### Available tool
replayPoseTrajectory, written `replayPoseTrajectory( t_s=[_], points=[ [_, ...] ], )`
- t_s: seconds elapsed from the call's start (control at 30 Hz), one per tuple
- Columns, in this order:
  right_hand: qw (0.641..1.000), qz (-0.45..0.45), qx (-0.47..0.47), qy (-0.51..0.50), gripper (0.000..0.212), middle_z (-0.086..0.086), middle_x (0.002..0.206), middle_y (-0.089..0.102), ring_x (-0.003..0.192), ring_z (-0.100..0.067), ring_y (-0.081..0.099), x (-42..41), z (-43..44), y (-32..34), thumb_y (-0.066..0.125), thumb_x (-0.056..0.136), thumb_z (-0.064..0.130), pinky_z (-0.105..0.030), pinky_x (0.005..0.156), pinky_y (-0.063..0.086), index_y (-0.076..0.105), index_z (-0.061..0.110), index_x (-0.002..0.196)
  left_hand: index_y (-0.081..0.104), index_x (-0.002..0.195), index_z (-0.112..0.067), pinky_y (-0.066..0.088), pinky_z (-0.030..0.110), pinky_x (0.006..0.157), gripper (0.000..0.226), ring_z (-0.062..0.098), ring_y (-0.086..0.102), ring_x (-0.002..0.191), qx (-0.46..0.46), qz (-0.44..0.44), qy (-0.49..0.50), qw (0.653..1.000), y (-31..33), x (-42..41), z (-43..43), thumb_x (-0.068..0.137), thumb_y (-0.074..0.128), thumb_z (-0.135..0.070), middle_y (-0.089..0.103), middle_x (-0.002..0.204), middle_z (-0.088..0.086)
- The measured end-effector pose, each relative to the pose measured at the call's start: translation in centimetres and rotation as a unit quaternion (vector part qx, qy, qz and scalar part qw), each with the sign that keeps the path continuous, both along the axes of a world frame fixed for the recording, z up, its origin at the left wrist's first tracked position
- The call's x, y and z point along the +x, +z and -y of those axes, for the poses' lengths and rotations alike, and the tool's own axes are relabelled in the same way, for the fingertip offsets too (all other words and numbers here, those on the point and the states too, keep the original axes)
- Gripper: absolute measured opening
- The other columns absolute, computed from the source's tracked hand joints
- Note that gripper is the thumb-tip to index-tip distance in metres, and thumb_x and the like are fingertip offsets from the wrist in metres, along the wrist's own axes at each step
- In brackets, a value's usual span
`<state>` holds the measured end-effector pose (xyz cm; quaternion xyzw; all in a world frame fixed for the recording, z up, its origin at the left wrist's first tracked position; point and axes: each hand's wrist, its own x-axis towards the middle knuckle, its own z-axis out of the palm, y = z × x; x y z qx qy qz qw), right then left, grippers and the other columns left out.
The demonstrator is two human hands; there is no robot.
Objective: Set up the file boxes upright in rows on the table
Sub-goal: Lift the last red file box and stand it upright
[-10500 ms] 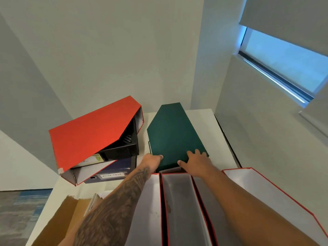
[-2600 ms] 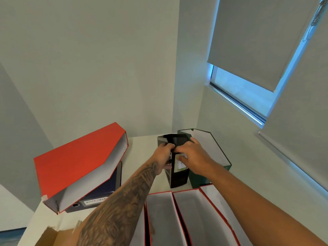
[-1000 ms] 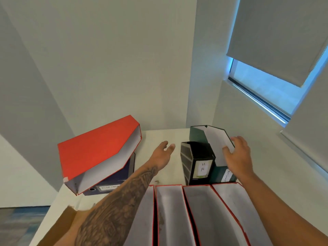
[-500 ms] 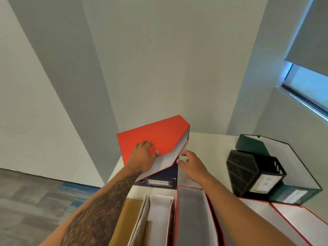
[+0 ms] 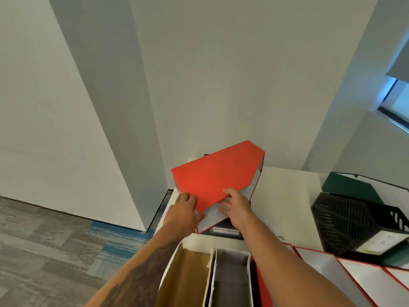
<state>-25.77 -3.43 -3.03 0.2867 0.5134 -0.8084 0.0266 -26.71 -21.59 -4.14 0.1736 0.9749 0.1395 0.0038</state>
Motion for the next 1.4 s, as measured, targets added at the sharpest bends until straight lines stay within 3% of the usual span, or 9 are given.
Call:
replayPoseTrajectory(
  t_s=[0.23, 0.33, 0.4, 0.47, 0.63, 0.83, 1.0, 1.13, 1.4],
  points=[
    [0.994, -0.079, 0.08, 0.018, 0.016, -0.011, 0.112, 0.072, 0.1, -0.024, 0.071, 0.0, -1.0, 3.1, 0.061, 0.098, 0.022, -0.04, 0.084, 0.056, 0.064, 0.015, 0.112, 0.052, 0.122, -0.016, 0.05, 0.04, 0.078, 0.043, 0.028, 0.063, 0.102, -0.093, -0.104, -0.054, 0.989, 3.2, -1.0, -2.2, 0.103, 0.031, -0.049, 0.06, 0.12, 0.005],
    [0.969, -0.076, 0.236, 0.01, 0.044, -0.004, 0.141, 0.058, 0.125, -0.021, 0.057, 1.2, -2.2, 3.0, 0.062, 0.097, 0.027, -0.042, 0.105, 0.049, 0.054, 0.014, 0.139, 0.053, 0.12, -0.014, 0.049, 0.041, 0.072, 0.043, 0.031, 0.067, 0.093, -0.131, -0.134, -0.063, 0.98, 4.4, -1.5, -2.9, 0.106, 0.026, -0.044, 0.064, 0.113, 0.007],
    [0.942, -0.057, 0.327, -0.05, 0.044, -0.004, 0.146, 0.051, 0.125, -0.022, 0.053, 2.4, -3.2, 2.1, 0.061, 0.097, 0.025, -0.038, 0.104, 0.046, 0.048, 0.015, 0.138, 0.055, 0.117, -0.013, 0.053, 0.044, 0.071, 0.038, 0.031, 0.067, 0.089, -0.149, -0.141, -0.067, 0.976, 5.6, -1.7, -3.4, 0.107, 0.028, -0.038, 0.064, 0.109, 0.008],
    [0.955, -0.014, 0.286, -0.083, 0.036, -0.008, 0.143, 0.052, 0.119, -0.026, 0.054, 3.4, -3.5, 1.3, 0.059, 0.1, 0.028, -0.038, 0.098, 0.047, 0.044, 0.02, 0.132, 0.058, 0.115, -0.015, 0.058, 0.045, 0.073, 0.03, 0.029, 0.068, 0.087, -0.161, -0.158, -0.074, 0.971, 6.8, -1.8, -3.9, 0.108, 0.034, -0.03, 0.065, 0.107, 0.007],
    [0.986, 0.004, 0.166, 0.02, 0.044, -0.004, 0.144, 0.054, 0.13, -0.031, 0.053, 3.0, -2.7, 0.1, 0.046, 0.104, 0.047, -0.054, 0.1, 0.054, 0.04, 0.027, 0.143, 0.064, 0.11, -0.019, 0.06, 0.044, 0.077, 0.03, 0.025, 0.069, 0.083, -0.116, -0.155, -0.065, 0.979, 8.9, -1.7, -4.9, 0.107, 0.036, -0.028, 0.069, 0.098, 0.003],
    [0.985, -0.067, 0.156, 0.013, 0.052, -0.001, 0.132, 0.054, 0.114, -0.023, 0.056, 2.1, -3.2, 2.1, 0.045, 0.099, 0.009, -0.034, 0.062, 0.062, 0.035, 0.032, 0.144, 0.063, 0.093, -0.015, 0.048, 0.037, 0.066, 0.047, 0.031, 0.066, 0.076, -0.028, -0.133, -0.036, 0.99, 10.3, -2.5, -5.6, 0.108, 0.024, -0.036, 0.07, 0.086, 0.006],
    [0.964, -0.07, 0.255, 0.014, 0.043, -0.003, 0.131, 0.06, 0.117, -0.023, 0.058, 2.3, -5.1, 3.3, 0.045, 0.101, 0.013, -0.037, 0.075, 0.061, 0.041, 0.028, 0.141, 0.052, 0.068, -0.019, 0.035, 0.028, 0.053, 0.05, 0.015, 0.052, 0.056, 0.137, -0.027, 0.029, 0.99, 10.0, -2.2, -6.7, 0.104, 0.033, -0.047, 0.057, 0.064, -0.003],
    [0.938, -0.073, 0.34, 0.008, 0.045, -0.004, 0.133, 0.061, 0.117, -0.023, 0.059, 3.0, -8.0, 4.6, 0.042, 0.1, 0.013, -0.045, 0.09, 0.057, 0.044, 0.023, 0.144, 0.07, 0.096, -0.017, 0.045, 0.025, 0.06, 0.04, 0.016, 0.065, 0.073, 0.302, 0.083, 0.019, 0.95, 9.8, -2.0, -8.6, 0.103, 0.043, -0.045, 0.07, 0.082, -0.001],
    [0.879, -0.057, 0.473, 0.015, 0.046, -0.002, 0.139, 0.058, 0.121, -0.021, 0.055, 6.6, -16.9, 7.1, 0.038, 0.103, 0.012, -0.035, 0.096, 0.047, 0.043, 0.022, 0.147, 0.063, 0.131, -0.019, 0.053, 0.029, 0.085, 0.049, 0.013, 0.067, 0.102, 0.334, 0.15, -0.067, 0.928, 8.1, -0.2, -15.7, 0.097, 0.051, -0.052, 0.071, 0.117, -0.003]
  ],
)
